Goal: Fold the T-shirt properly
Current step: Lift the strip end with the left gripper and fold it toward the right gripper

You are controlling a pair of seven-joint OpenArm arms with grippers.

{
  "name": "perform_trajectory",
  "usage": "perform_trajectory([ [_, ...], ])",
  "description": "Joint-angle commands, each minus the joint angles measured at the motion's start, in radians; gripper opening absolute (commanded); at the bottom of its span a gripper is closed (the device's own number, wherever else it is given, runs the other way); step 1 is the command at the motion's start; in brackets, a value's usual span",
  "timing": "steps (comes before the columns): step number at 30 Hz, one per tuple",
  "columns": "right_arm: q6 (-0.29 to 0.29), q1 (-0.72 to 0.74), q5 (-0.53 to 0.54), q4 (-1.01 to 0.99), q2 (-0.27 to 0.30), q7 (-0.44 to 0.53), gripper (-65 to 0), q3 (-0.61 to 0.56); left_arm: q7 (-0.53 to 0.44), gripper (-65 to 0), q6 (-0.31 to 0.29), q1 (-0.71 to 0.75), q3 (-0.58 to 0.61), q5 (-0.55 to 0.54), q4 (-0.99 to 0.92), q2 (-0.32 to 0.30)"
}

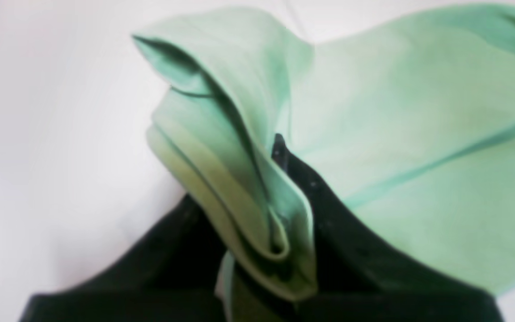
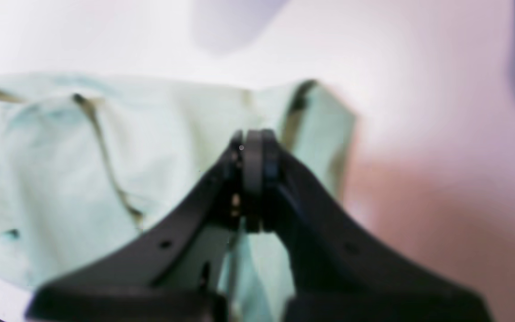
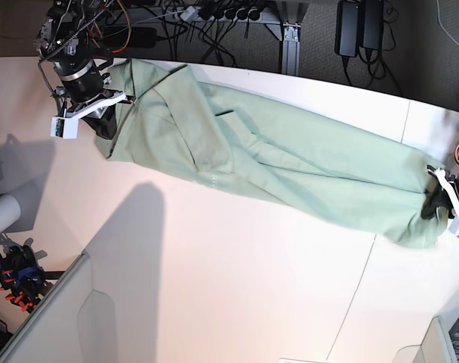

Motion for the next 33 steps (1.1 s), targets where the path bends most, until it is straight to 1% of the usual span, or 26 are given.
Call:
perform_trajectory([
  [1,0.001,0.005,0.009,0.018,0.016,0.022,-65.0,0.007,-0.018,-65.0,0.009,-0.035,-0.008,-0.008,0.012,-0.029],
  [5,0.001,0.005,0.009,0.018,0.016,0.022,-65.0,0.007,0.004,-65.0,0.001,-0.042,-0.005,-0.014,0.065,-0.032],
  [6,0.001,0.005,0.009,0.018,0.016,0.022,-65.0,0.007,0.003,-65.0,-0.013,-0.034,-0.001,-0.017,0.098,-0.027],
  [9,0.001,0.005,0.008,0.018,0.016,0.022,-65.0,0.007,0.034,-65.0,-0.013,0.001,0.038,-0.021,0.23,-0.006],
  [12,0.001,0.005,0.008,0.018,0.016,0.022,-65.0,0.007,0.062,-65.0,-0.013,0.04,0.15,-0.019,0.374,0.004],
  [14,0.001,0.005,0.008,0.018,0.016,0.022,-65.0,0.007,0.064,-65.0,-0.003,0.051,0.241,-0.001,0.422,0.014],
  [16,0.001,0.004,0.008,0.018,0.016,0.022,-65.0,0.007,0.064,-65.0,-0.002,0.049,0.322,0.055,0.421,0.044],
  [19,0.001,0.005,0.008,0.018,0.016,0.022,-65.0,0.007,0.064,-65.0,0.061,0.048,0.401,0.124,0.403,0.105],
  [21,0.001,0.005,0.008,0.018,0.016,0.022,-65.0,0.007,0.064,-65.0,0.085,0.048,0.421,0.156,0.386,0.141],
  [23,0.001,0.004,0.008,0.018,0.016,0.021,-65.0,0.007,0.063,-65.0,0.098,0.048,0.422,0.161,0.359,0.16],
  [26,0.001,0.002,0.008,0.018,0.016,0.016,-65.0,0.007,0.062,-65.0,0.097,0.048,0.422,0.159,0.319,0.163],
  [27,0.001,0.002,0.008,0.018,0.016,0.011,-65.0,0.007,0.062,-65.0,0.087,0.048,0.422,0.152,0.308,0.163],
  [29,0.001,0.002,0.009,0.018,0.016,0.006,-65.0,0.007,0.054,-65.0,0.037,0.048,0.422,0.106,0.294,0.163],
  [30,0.001,0.003,0.008,0.018,0.016,0.0,-65.0,0.007,0.048,-60.2,0.021,0.048,0.422,0.083,0.291,0.163],
  [31,0.001,0.005,0.009,0.018,0.016,-0.006,-65.0,0.007,0.044,-52.7,0.014,0.049,0.422,0.066,0.29,0.163],
  [32,0.001,0.004,0.009,0.018,0.016,-0.008,-57.4,0.007,0.039,-45.8,0.015,0.05,0.422,0.055,0.29,0.163],
  [33,0.001,0.004,0.009,0.018,0.016,-0.008,-45.5,0.007,0.031,-39.3,0.015,0.051,0.422,0.05,0.29,0.163],
])
